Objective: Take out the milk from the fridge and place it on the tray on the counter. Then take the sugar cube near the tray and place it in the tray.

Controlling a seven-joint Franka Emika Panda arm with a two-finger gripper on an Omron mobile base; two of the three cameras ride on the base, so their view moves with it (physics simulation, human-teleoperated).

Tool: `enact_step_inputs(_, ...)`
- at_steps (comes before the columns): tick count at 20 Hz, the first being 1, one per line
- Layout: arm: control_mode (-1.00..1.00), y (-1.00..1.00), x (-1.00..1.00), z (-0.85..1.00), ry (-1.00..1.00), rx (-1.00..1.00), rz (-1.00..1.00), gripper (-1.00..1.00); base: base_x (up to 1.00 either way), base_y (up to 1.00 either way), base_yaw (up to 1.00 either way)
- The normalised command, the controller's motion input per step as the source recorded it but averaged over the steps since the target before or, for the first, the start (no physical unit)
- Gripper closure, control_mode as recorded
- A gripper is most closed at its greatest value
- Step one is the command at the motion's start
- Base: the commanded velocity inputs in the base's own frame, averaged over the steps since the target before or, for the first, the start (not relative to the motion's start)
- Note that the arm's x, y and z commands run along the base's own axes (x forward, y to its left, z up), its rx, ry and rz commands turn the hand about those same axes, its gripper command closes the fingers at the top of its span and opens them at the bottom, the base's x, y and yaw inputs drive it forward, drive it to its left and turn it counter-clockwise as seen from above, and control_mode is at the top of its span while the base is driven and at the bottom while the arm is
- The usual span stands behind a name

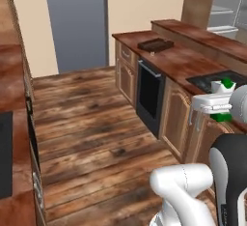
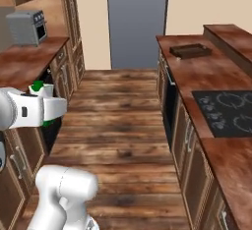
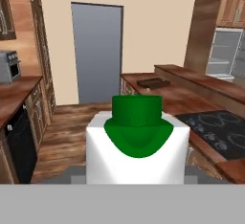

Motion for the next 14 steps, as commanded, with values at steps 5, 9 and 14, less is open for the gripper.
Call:
enact_step_inputs(5, 1.00, 0.00, 0.00, 0.00, 0.00, 0.00, 0.00, 1.00, 1.00, 0.35, -0.12)
enact_step_inputs(9, 1.00, 0.00, 0.00, 0.00, 0.00, 0.00, 0.00, 1.00, 1.00, 0.32, -0.15)
enact_step_inputs(14, 1.00, 0.00, 0.00, 0.00, 0.00, 0.00, 0.00, 1.00, 1.00, 0.17, -0.17)
